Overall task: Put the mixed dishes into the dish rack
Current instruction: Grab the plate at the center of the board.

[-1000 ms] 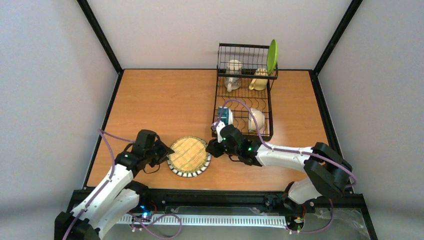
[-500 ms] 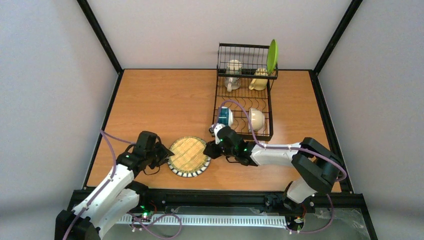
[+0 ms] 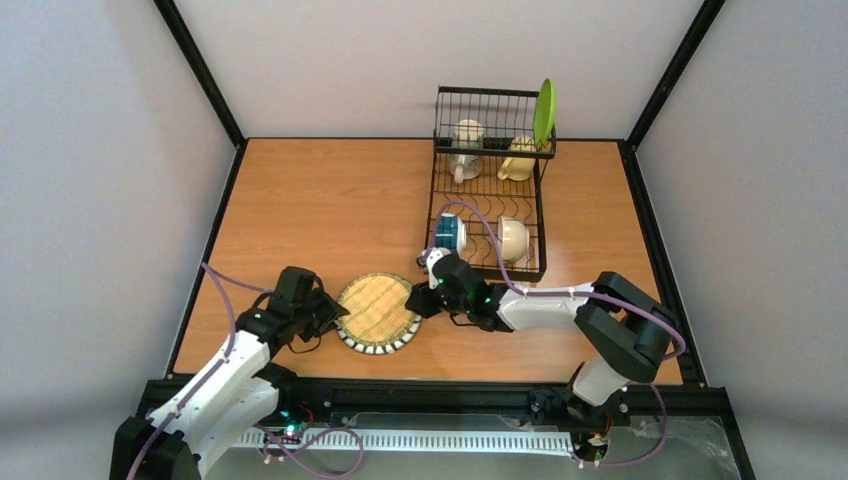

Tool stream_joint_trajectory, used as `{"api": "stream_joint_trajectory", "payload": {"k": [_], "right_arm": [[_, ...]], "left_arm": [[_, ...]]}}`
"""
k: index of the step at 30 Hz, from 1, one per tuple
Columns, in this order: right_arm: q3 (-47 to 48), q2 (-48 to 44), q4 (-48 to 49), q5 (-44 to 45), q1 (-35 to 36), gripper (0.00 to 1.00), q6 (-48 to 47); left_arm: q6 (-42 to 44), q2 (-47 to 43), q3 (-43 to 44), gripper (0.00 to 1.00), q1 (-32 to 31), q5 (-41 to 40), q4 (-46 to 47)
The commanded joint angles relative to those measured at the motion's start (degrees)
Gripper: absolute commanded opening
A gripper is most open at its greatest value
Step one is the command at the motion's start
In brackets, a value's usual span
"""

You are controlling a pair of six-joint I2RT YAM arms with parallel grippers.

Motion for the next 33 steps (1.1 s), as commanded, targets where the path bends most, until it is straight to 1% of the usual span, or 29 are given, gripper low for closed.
{"api": "stream_joint_trajectory", "payload": {"k": [1, 23, 33], "right_arm": [[-0.7, 1.5, 2.4, -0.3, 0.6, 0.80, 0.6], [-0.5, 4.5, 4.6, -0.5, 0.5, 0.80, 1.0], [-0.7, 6.1, 6.9, -1.6, 0.4, 0.80, 2.8]], "left_arm": [[-1.8, -0.8, -1.4, 0.87, 0.2, 0.0, 3.1], [-4.7, -0.7, -6.0, 0.87, 0.2, 1.0, 11.3], [-7.3, -2.9, -9.8, 0.88, 0.2, 1.4, 15.1]]}}
